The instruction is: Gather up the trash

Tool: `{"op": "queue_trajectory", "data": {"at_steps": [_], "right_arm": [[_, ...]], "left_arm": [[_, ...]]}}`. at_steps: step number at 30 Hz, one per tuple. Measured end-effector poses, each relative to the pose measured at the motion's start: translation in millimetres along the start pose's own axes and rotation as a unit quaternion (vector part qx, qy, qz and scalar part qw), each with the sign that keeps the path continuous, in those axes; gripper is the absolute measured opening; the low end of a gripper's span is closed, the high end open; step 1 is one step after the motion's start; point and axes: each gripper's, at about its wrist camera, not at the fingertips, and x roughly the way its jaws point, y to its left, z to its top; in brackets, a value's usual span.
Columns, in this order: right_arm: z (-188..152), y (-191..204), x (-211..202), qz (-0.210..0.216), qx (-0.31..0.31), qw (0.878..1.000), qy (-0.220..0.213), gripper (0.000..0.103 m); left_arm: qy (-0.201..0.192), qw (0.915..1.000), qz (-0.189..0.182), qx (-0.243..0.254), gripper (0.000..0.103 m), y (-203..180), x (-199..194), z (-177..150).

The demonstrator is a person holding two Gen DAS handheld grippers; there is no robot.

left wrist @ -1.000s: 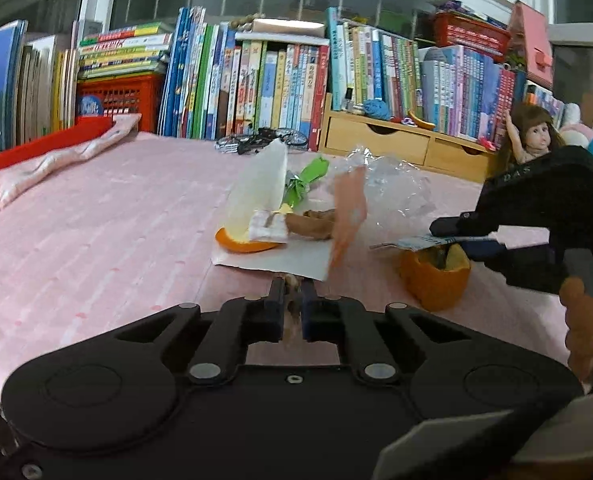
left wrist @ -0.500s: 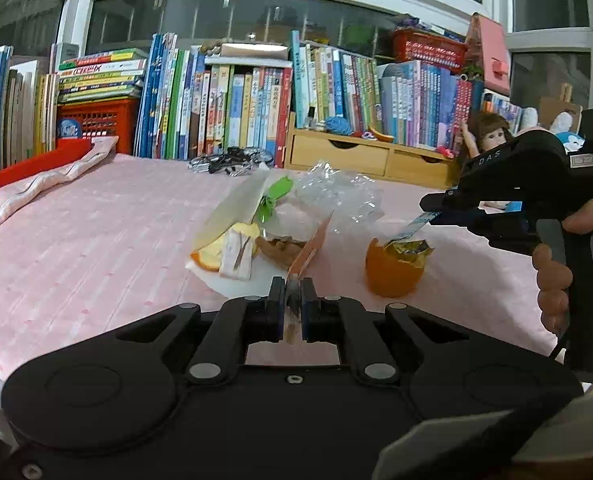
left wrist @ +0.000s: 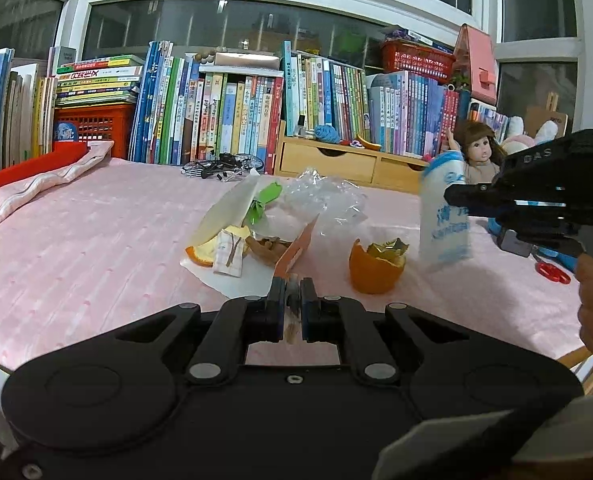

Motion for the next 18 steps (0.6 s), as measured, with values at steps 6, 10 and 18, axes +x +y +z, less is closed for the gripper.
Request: {"op": "queue_trajectory", "data": {"at_steps": [6, 10, 18], "right_arm": [[-13.6, 15.5, -11.0, -0.027, -0.083, 0.996, 0.021, 0.005], [-34.1, 16.0, -2.2, -0.072, -0.130, 0.988, 0.048, 0.018], [-72.5, 24.4, 3.6, -0.018, -0.198, 0.976, 0.092, 0.082]], "left_arm": [[0.008, 0.9999, -0.003, 0.007, 0.008, 0.8, -2.2, -2.4], [0.020, 0.9998, 0.008, 0.002, 0.011, 2.7, 2.8, -7.7], [0.027, 0.9993, 0.026, 0.008, 0.019, 9.3, 10.3, -13.6]]}}
